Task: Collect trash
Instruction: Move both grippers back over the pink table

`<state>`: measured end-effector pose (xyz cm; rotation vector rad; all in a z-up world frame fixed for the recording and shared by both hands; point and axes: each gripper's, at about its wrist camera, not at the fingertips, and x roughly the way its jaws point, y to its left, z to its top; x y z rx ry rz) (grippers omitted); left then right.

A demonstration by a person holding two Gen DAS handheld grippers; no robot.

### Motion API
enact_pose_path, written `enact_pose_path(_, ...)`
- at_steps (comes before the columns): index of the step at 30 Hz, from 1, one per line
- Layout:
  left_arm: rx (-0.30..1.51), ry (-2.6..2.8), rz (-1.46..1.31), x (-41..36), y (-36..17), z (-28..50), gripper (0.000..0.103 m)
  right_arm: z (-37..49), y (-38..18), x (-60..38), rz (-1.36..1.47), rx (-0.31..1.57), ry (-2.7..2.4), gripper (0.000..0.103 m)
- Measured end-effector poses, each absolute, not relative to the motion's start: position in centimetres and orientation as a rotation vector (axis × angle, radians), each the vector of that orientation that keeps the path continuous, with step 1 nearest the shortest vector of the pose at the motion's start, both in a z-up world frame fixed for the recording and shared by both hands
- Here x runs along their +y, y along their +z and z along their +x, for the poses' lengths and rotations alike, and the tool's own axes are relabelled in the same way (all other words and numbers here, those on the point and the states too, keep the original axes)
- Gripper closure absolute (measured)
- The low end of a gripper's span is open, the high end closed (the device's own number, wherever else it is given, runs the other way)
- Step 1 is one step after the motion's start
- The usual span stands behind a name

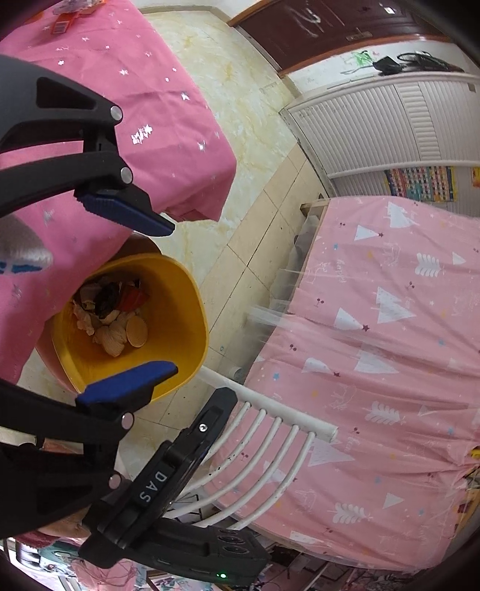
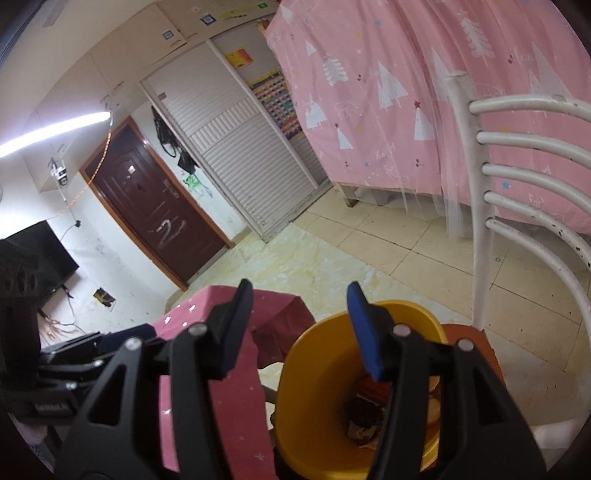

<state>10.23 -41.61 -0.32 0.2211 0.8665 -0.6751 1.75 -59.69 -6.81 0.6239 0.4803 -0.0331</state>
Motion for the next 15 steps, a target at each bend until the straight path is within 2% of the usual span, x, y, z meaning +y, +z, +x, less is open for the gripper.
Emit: enact_pose_path(15, 0.811, -0.563, 0.074, -31.3, 2.4, 12.1, 0.041, 4.4, -3.6, -51.2, 0.479, 0.523, 0.104, 0.046)
